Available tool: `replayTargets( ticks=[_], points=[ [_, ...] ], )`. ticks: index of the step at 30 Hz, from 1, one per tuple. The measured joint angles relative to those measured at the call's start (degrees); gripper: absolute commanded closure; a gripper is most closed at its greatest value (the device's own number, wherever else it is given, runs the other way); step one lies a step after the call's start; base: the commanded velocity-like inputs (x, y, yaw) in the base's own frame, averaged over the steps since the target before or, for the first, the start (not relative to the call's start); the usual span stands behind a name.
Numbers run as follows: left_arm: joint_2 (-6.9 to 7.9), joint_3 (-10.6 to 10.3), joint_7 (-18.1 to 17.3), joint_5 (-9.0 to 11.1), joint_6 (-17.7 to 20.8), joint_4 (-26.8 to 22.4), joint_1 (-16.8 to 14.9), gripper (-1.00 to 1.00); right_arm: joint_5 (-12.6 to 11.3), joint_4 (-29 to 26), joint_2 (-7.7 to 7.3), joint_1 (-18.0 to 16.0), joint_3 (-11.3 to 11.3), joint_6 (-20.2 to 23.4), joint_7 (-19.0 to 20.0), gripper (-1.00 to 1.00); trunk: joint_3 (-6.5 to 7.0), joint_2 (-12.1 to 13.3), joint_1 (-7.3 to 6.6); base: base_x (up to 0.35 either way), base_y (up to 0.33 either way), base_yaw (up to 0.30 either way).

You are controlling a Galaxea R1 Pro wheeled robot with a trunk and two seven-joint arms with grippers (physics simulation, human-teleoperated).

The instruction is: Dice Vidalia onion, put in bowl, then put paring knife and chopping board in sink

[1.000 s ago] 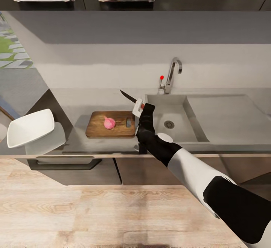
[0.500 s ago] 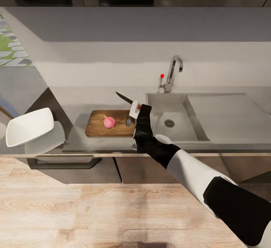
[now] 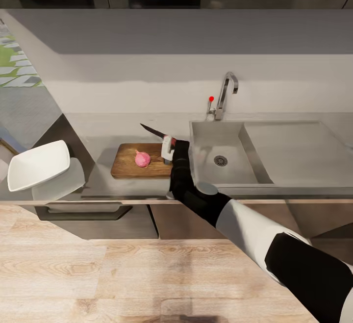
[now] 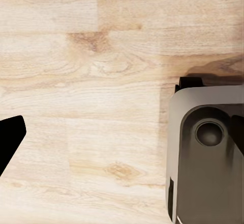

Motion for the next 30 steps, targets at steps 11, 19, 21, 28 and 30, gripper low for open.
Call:
replayTargets(
  ticks=[11,19,21,28,30],
  points=[
    [0.04,0.04,0.01,0.0,0.0,0.0,0.02,-1.0,-1.09,-3.34,0.0,3.14,0.87,0.14,-4.82,1.0,0.0,0.0,0.0,0.0,0.0,0.0],
    [0.08,0.07,0.01,0.0,0.0,0.0,0.0,-1.0,-1.83,-3.98,0.0,5.42,2.95,0.13,-5.89,1.0,0.0,0.0,0.0,0.018,0.009,0.0],
    [0.08,0.07,0.02,0.0,-0.01,0.0,0.0,-1.0,-1.82,-4.09,0.0,5.84,3.4,0.09,-6.34,1.0,0.0,0.0,-0.01,0.121,0.102,0.0],
    [0.08,0.07,0.01,0.0,-0.01,0.0,0.02,-1.0,-3.92,-4.16,0.0,6.36,3.69,0.05,-6.83,1.0,0.0,0.0,-0.02,0.19,0.178,0.0],
    [0.08,0.07,0.01,0.03,-0.01,0.0,0.01,-1.0,-4.29,-4.16,0.0,6.55,3.72,0.06,-7.18,1.0,0.0,0.0,-0.02,0.164,0.143,0.0]
  ],
)
